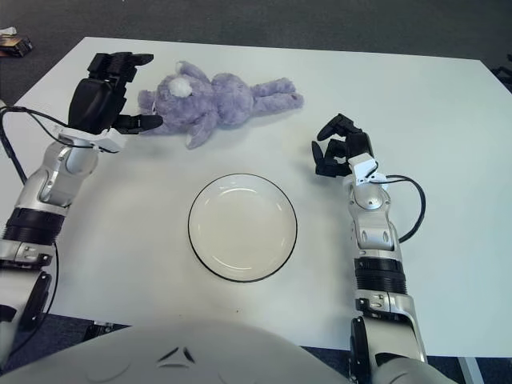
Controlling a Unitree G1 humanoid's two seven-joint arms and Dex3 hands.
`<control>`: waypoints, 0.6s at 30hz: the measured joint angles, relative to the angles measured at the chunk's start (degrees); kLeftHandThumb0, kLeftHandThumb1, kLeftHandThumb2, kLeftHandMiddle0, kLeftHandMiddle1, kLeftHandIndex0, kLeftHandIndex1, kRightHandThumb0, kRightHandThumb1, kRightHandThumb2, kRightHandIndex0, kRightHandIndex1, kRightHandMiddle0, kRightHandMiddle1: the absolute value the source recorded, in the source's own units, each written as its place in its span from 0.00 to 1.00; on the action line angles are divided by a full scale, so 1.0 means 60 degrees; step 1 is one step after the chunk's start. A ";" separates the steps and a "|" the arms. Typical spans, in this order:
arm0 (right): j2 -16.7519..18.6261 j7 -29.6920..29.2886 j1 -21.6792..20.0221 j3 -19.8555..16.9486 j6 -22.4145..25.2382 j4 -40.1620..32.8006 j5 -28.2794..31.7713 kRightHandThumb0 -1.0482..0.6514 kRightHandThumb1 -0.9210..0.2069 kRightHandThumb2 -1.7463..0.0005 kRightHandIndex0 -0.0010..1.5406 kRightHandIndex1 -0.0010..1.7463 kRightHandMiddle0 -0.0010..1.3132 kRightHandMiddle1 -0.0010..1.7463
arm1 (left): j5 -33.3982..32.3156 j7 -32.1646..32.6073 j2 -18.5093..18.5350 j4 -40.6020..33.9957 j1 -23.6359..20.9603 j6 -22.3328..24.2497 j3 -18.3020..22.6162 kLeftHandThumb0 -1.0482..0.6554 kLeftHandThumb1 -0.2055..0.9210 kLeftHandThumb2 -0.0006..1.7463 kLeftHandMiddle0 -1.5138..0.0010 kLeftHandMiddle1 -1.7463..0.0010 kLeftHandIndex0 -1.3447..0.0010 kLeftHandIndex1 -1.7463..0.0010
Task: Put the doll into the plate.
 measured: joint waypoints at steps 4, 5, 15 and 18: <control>0.0000 -0.0015 -0.0036 -0.0011 -0.0089 0.0112 -0.0003 0.34 0.52 0.26 0.69 1.00 0.46 1.00 | 0.0294 0.0072 0.0171 0.0441 -0.0308 -0.0054 -0.0282 0.01 1.00 0.17 1.00 0.97 1.00 0.92; 0.0000 -0.0020 -0.0037 -0.0014 -0.0101 0.0132 -0.0003 0.34 0.52 0.26 0.69 1.00 0.46 1.00 | 0.0392 0.0110 0.0189 0.0556 -0.0401 -0.0060 -0.0348 0.01 1.00 0.16 1.00 0.98 1.00 0.95; 0.0002 0.0001 -0.0049 -0.0033 -0.0245 0.0281 0.0046 0.34 0.52 0.26 0.67 1.00 0.46 1.00 | 0.0872 -0.0161 0.0383 0.1527 -0.1128 0.0147 -0.1131 0.00 0.99 0.08 1.00 1.00 1.00 1.00; 0.0002 0.0001 -0.0050 -0.0035 -0.0245 0.0282 0.0046 0.34 0.52 0.27 0.67 1.00 0.45 1.00 | 0.0856 -0.0527 0.0416 0.1872 -0.1339 0.0186 -0.1318 0.00 0.99 0.06 1.00 1.00 1.00 1.00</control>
